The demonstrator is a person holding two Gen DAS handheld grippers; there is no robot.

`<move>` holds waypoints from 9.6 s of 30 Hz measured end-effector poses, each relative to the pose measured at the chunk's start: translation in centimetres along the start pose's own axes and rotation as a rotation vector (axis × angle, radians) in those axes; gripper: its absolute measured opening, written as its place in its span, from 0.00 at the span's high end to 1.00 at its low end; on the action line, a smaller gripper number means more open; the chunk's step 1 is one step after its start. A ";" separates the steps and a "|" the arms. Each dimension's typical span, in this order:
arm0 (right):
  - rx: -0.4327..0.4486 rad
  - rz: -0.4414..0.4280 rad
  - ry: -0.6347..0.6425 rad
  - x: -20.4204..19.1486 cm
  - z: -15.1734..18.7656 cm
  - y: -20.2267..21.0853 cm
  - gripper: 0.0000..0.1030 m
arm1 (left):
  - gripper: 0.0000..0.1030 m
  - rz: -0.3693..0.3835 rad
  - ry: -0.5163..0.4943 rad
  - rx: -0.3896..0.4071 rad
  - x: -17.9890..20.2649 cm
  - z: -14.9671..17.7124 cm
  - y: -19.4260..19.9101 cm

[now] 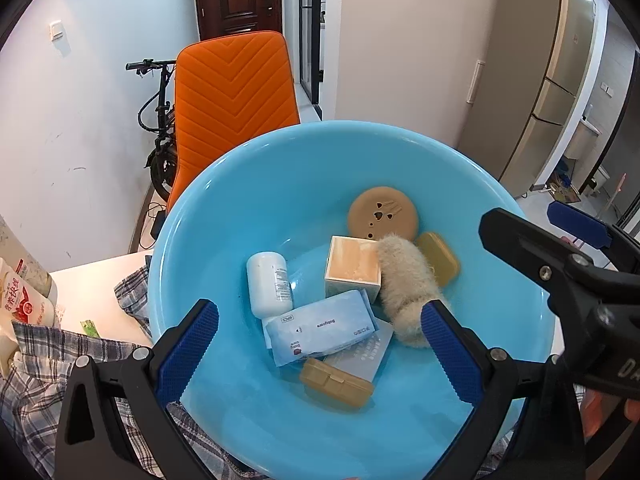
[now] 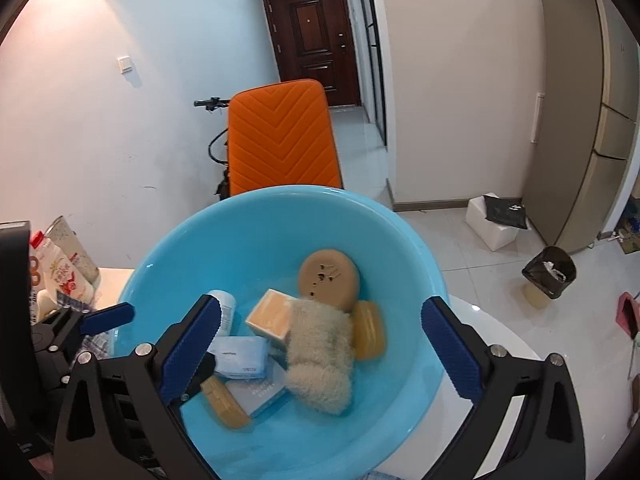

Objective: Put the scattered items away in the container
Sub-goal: 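Lower the soap box into the basin and open the right gripper, then withdraw both grippers from the basin back toward the items on the cloth, then grasp the beige cube box with the right gripper while left approaches another wipes pack, then grasp the blue Babycare wipes pack with the left gripper while right holds the cube box, then carry the wipes pack and cube box in both grippers over the basin, then lower the wipes pack into the basin and open the left gripper while right holds the box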

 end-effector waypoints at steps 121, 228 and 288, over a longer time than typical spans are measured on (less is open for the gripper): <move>-0.137 -0.446 0.636 -21.6 22.9 3.2 0.36 | 0.00 -0.040 0.027 -0.164 -7.7 30.8 9.8; 0.107 -0.234 0.326 -3.9 17.4 17.4 0.36 | 0.19 0.034 -0.078 0.040 2.4 17.5 15.6; 0.064 0.025 -0.055 2.3 0.0 0.6 0.36 | 0.19 -0.026 0.074 -0.027 -2.2 0.5 -1.6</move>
Point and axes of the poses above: each gripper's, at about its wrist camera, not at the fingertips, and y roughly against the way its jaws point, x to its right, z to its underside, the point moved 9 cm from there along -y, roughly the way its jaws point, and after that the axes turned 1 degree about y, right-handed, at the moved point
